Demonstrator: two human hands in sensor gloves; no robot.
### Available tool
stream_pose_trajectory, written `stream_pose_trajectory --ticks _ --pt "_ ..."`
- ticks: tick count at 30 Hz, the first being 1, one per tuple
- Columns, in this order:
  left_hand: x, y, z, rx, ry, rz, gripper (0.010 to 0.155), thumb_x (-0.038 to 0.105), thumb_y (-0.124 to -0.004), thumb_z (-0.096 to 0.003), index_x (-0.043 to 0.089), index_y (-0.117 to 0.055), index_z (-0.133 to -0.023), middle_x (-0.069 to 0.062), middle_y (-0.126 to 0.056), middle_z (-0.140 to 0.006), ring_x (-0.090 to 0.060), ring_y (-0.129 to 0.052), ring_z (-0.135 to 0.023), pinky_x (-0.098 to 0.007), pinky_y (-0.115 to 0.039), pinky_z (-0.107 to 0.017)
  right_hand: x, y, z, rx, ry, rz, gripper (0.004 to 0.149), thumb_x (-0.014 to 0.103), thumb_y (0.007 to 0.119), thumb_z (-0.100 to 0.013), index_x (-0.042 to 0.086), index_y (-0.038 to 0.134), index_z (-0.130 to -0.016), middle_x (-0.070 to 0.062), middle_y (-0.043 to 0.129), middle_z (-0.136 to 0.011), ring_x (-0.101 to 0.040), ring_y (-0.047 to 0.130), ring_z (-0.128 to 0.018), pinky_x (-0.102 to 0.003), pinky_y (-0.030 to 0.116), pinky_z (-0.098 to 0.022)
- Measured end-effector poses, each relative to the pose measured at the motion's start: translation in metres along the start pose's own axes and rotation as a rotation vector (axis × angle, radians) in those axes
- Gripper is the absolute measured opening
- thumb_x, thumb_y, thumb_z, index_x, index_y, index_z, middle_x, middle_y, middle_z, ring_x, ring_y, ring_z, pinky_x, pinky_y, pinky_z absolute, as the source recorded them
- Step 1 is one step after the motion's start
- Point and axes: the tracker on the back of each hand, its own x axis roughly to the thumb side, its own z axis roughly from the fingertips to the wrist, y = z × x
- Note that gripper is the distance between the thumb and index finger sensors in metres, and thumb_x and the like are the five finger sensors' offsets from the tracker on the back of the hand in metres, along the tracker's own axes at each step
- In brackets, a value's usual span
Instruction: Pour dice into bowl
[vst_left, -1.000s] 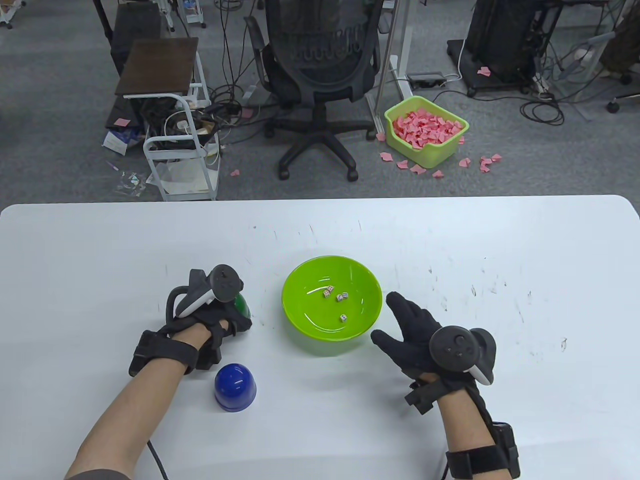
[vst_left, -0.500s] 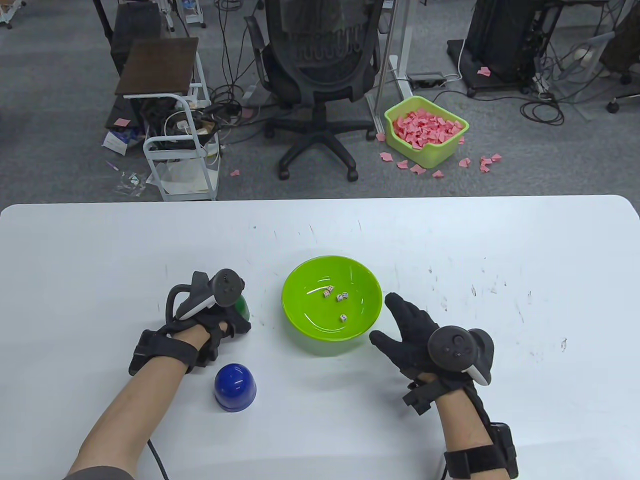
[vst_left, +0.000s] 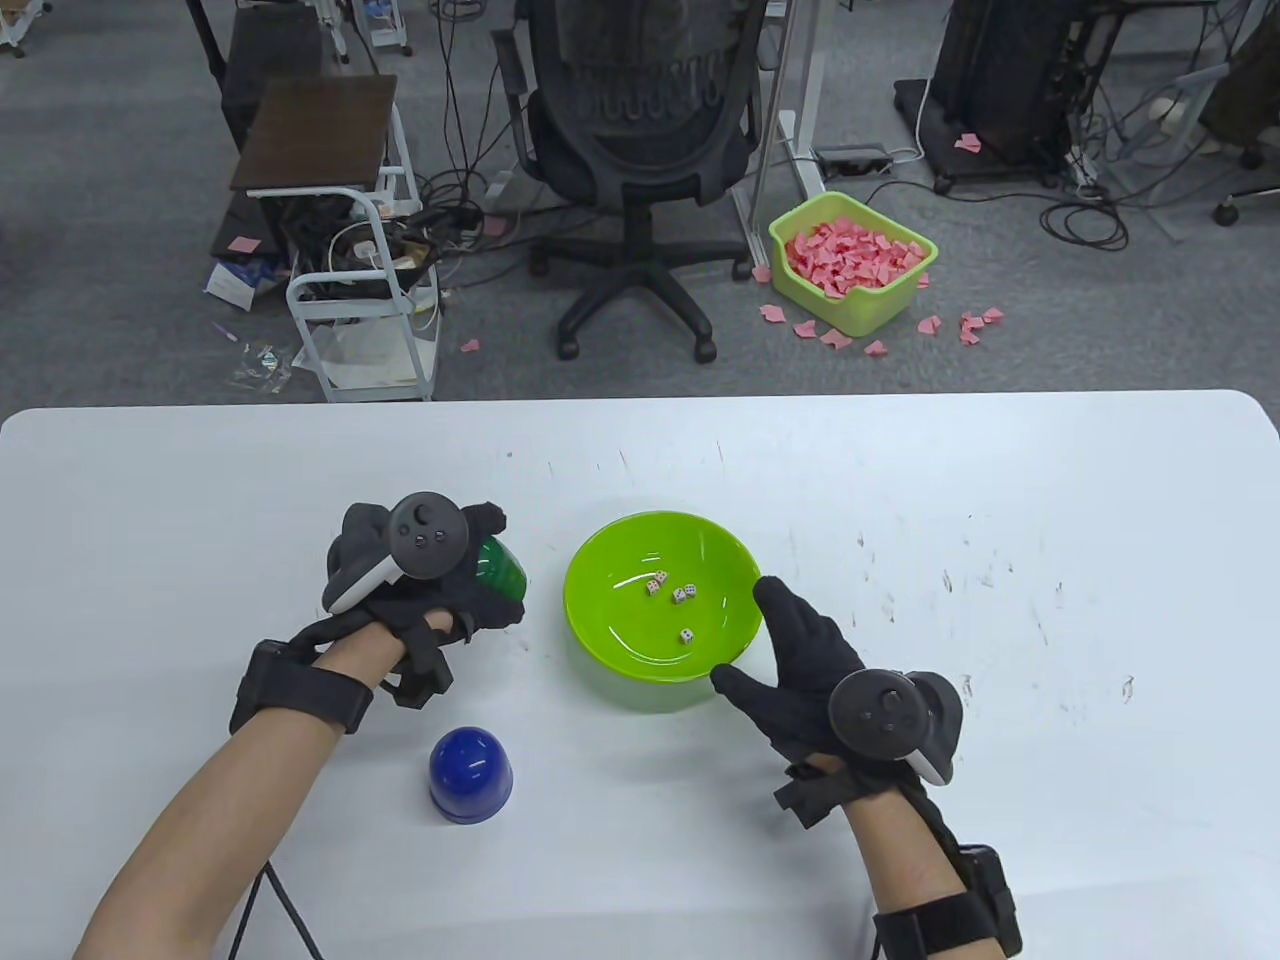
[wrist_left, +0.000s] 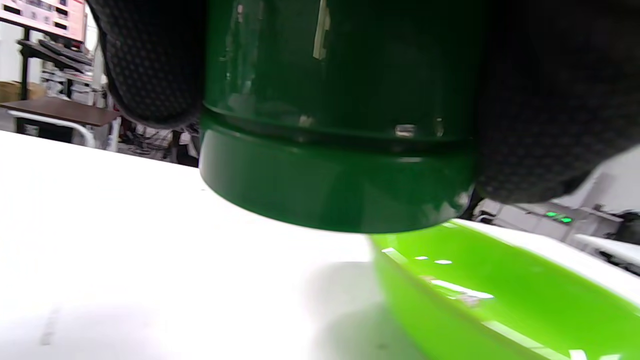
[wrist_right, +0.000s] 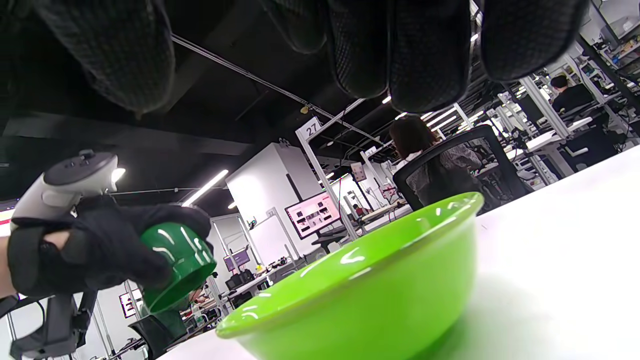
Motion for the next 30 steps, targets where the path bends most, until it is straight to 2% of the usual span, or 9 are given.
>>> stream_pose_trajectory --ticks 6,16,22,30 --pt "0.043 0.001 0.010 -0.004 -0.089 0.071 0.101 0.061 -0.107 -0.0238 0.025 -0.053 -0.102 -0.018 -0.073 -0.100 -0.041 -0.095 -0.083 -0.051 -0.091 -0.058 0.017 0.007 0.001 -0.022 -0.043 0.011 0.097 0.056 0.085 -0.051 0.000 0.037 -0.114 -0.033 0.060 -0.111 -0.061 0.069 -0.087 -0.080 0.055 -0.061" --pt "0.111 -0.018 0.022 -0.044 -0.207 0.132 0.102 0.062 -0.106 -0.0246 0.023 -0.052 -0.102 -0.018 -0.073 -0.100 -0.041 -0.095 -0.082 -0.050 -0.091 -0.057 0.037 0.027 0.006 -0.014 -0.128 0.042 0.112 0.055 0.092 -0.046 -0.002 0.022 -0.113 -0.035 0.051 -0.115 -0.064 0.060 -0.092 -0.082 0.051 -0.062" --pt "0.139 -0.032 0.024 -0.056 -0.262 0.166 0.103 0.062 -0.105 -0.0253 0.023 -0.050 -0.103 -0.017 -0.072 -0.100 -0.041 -0.095 -0.082 -0.050 -0.091 -0.057 0.039 0.034 0.008 -0.015 -0.143 0.034 0.118 0.054 0.093 -0.045 -0.004 0.014 -0.111 -0.036 0.051 -0.114 -0.063 0.063 -0.091 -0.081 0.053 -0.062" --pt "0.154 -0.043 0.026 -0.068 -0.273 0.201 0.105 0.061 -0.104 -0.0272 0.021 -0.045 -0.104 -0.018 -0.070 -0.101 -0.042 -0.093 -0.083 -0.050 -0.090 -0.058 0.035 0.033 0.008 -0.010 -0.135 0.010 0.117 0.051 0.095 -0.044 -0.005 0.015 -0.110 -0.032 0.060 -0.111 -0.059 0.071 -0.088 -0.078 0.060 -0.061"
